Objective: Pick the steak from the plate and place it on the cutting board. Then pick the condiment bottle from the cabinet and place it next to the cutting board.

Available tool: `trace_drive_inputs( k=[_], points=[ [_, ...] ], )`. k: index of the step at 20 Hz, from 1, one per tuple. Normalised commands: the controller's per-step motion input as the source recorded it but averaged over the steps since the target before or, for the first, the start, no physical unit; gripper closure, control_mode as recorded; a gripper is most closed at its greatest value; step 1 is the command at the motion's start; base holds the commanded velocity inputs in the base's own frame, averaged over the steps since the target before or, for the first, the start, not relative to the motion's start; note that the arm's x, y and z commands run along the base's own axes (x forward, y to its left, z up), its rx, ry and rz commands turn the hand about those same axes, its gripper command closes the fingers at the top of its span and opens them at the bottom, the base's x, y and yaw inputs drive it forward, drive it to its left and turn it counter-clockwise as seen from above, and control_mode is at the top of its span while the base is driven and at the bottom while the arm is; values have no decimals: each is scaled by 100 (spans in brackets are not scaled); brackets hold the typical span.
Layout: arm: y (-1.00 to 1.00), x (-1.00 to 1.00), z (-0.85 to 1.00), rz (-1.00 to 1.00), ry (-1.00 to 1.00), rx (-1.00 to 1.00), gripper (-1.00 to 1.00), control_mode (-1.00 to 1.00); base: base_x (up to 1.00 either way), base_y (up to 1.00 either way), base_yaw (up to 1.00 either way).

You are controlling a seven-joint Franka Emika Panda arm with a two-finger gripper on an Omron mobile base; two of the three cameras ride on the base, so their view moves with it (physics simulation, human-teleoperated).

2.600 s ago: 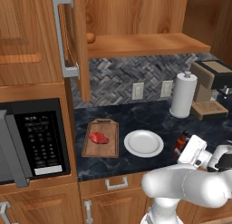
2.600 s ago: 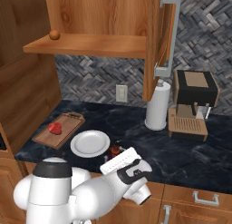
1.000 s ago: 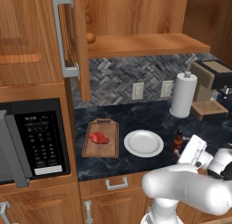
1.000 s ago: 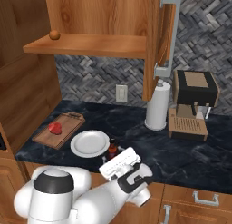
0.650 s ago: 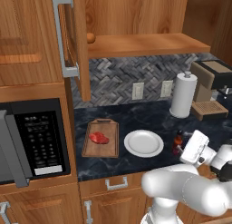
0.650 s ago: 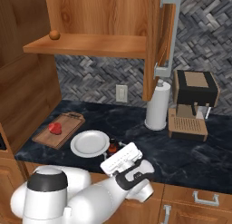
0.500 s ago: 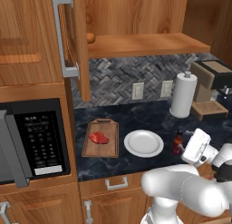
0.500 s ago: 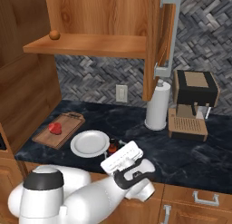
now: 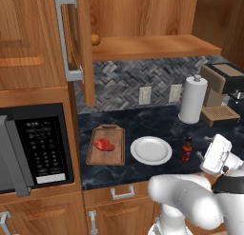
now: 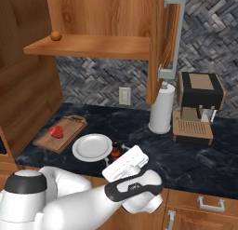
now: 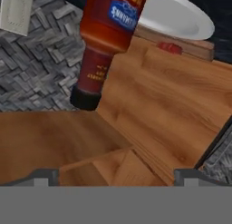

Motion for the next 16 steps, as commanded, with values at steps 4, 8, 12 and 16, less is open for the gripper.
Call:
trace_drive_inputs(
  k=[4,8,12,16],
  points=[
    [0,-50,50,0,-8,0,-100,-100,0,0,0],
    [0,-54,51,0,-16,-11,-100,-100,0,0,0],
    [-1,-64,37,-2,-18,-37,-100,-100,0,0,0],
    [-4,-74,23,-7,-9,-52,-100,-100,0,0,0]
  ],
)
